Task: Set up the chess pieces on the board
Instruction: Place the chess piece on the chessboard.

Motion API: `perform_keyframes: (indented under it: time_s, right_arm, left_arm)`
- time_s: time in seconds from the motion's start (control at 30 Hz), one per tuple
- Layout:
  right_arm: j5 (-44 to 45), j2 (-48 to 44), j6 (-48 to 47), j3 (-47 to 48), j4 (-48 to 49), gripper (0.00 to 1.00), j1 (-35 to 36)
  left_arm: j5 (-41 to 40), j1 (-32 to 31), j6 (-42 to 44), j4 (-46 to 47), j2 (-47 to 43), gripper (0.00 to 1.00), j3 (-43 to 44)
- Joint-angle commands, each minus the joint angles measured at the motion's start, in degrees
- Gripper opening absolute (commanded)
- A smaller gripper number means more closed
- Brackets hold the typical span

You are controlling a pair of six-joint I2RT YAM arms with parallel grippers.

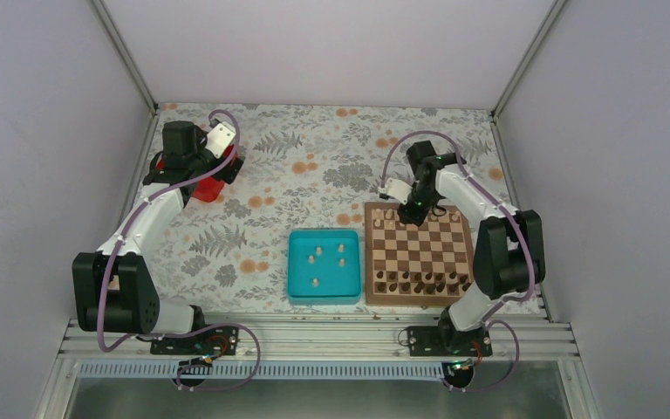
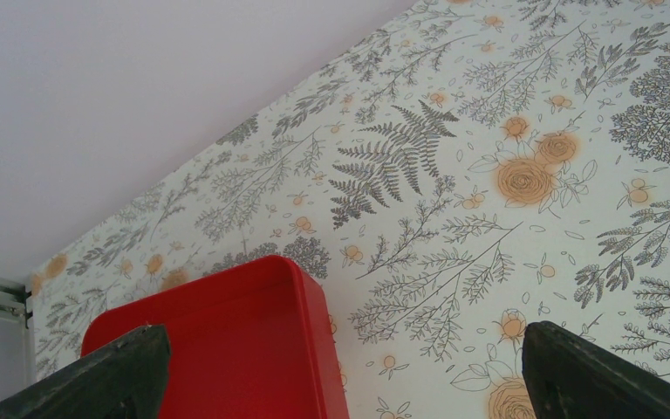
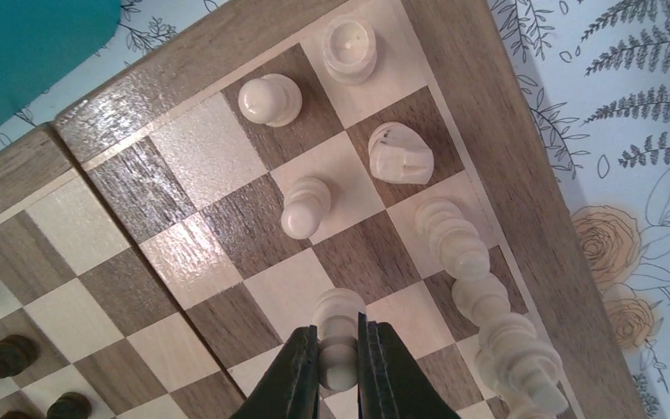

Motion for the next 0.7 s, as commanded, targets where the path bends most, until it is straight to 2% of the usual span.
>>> perform_keyframes:
  time_s: [0.0,0.67]
  right_arm:
    - [-1.39,2.18,-1.11,-0.80,2.12,0.09,-0.79]
    - [-1.70,6.12,-1.73,-0.85,4.16,0.11,-1.96]
  left_arm:
    - [0.65,-0.21,-0.48,0.66,0.17,1.00,0.36]
    - [0.67,-0.22,-0.30,0.45,0.43,1.00,0.47]
